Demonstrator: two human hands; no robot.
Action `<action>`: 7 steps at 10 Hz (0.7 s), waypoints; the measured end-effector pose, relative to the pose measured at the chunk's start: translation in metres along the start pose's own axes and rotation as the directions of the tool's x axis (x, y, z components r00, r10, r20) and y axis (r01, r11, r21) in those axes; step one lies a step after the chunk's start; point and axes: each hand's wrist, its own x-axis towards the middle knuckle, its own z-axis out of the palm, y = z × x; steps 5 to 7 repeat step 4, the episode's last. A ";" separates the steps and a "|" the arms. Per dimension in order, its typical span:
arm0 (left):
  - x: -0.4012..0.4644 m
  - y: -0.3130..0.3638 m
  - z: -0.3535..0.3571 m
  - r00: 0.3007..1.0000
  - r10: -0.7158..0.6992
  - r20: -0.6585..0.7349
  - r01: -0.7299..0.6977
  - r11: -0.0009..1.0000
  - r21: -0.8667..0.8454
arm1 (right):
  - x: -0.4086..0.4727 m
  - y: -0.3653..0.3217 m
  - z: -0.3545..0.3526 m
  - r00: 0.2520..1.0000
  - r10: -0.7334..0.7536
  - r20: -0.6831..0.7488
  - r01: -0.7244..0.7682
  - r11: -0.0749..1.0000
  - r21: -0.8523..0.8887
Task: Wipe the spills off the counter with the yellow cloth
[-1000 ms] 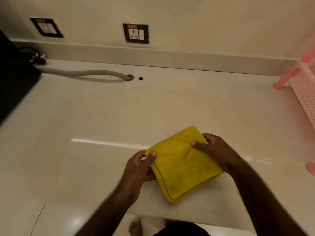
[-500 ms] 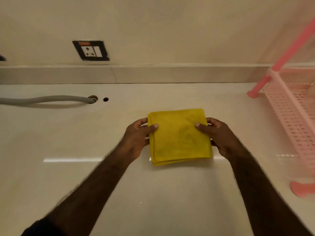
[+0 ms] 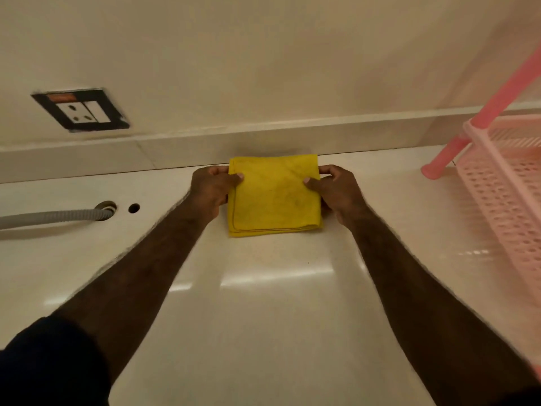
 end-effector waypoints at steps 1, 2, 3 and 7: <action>0.014 -0.001 0.001 1.000 0.015 -0.026 -0.014 0.999 0.049 | 0.017 -0.004 0.002 1.000 -0.016 -0.014 0.015 0.997 -0.070; 0.023 -0.006 -0.001 0.994 0.085 -0.066 -0.071 0.979 0.191 | 0.026 -0.007 0.003 0.999 -0.048 -0.025 0.044 0.989 -0.142; 0.026 -0.007 -0.003 0.990 0.124 -0.074 -0.103 0.965 0.243 | 0.025 -0.010 0.001 0.997 -0.066 -0.035 0.058 0.982 -0.182; 0.019 -0.009 -0.007 0.976 0.166 -0.140 -0.119 0.949 0.292 | 0.009 -0.006 0.003 0.984 -0.130 -0.118 0.099 0.966 -0.240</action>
